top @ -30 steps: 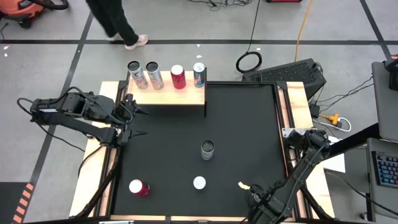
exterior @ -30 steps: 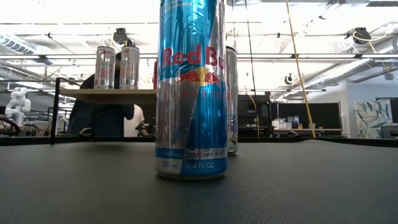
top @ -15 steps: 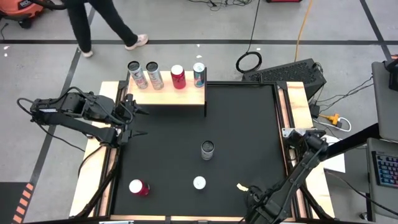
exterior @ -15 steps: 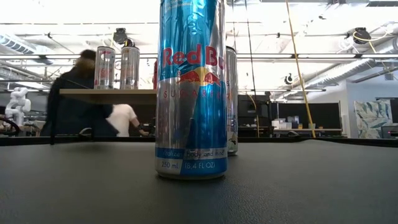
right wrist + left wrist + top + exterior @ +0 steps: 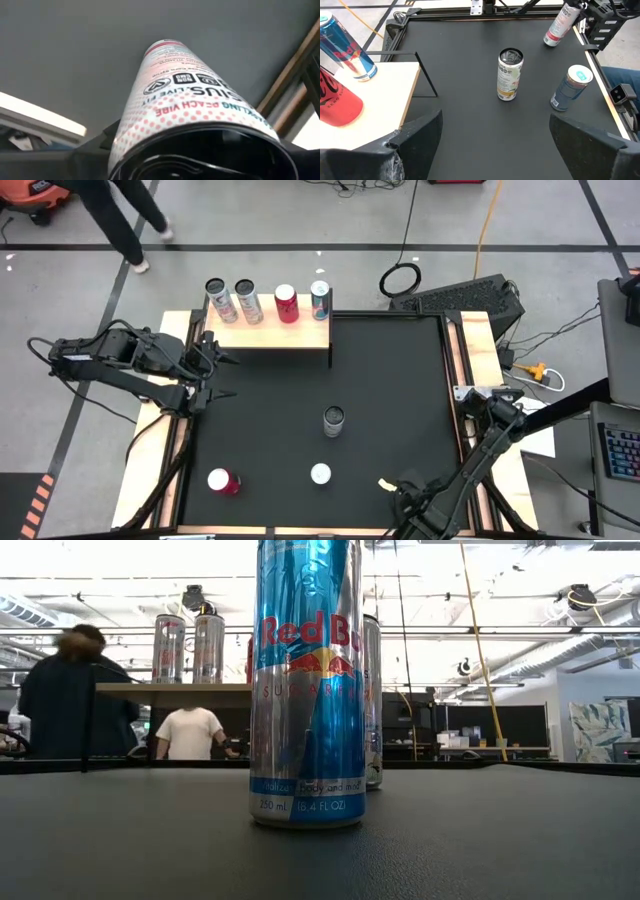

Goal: Place canned beverage on shelf
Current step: Put the white pink soda can aligned with the white pink soda can on the shelf

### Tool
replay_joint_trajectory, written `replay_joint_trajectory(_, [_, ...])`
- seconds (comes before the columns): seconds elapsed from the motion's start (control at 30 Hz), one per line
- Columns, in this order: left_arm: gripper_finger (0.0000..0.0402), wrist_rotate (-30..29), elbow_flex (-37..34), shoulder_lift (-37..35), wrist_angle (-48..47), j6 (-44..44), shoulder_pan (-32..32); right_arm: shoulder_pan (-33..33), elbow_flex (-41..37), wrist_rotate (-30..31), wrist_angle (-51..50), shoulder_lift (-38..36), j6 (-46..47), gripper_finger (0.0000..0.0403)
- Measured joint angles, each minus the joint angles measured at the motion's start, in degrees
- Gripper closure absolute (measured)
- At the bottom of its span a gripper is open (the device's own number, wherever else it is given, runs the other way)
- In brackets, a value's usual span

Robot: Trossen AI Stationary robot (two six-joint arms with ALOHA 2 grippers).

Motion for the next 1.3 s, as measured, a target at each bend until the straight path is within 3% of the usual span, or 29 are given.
replay_joint_trajectory(0.47, [0.0035, 0.0, 0.0, 0.0, 0.1, -0.4, 0.0, -3.6, 4.7, 1.8, 1.4, 0.0, -8.6, 0.0179])
replay_joint_trajectory(0.8, [0.0035, 0.0, 0.0, 0.0, 0.1, -0.4, 0.0, -10.1, 13.5, 4.3, -2.7, 0.0, -21.5, 0.0179])
replay_joint_trajectory(1.3, [0.0035, 0.0, 0.0, 0.0, 0.1, -0.5, 0.0, -22.1, 27.2, 0.0, -5.0, 0.0, -45.2, 0.0179])
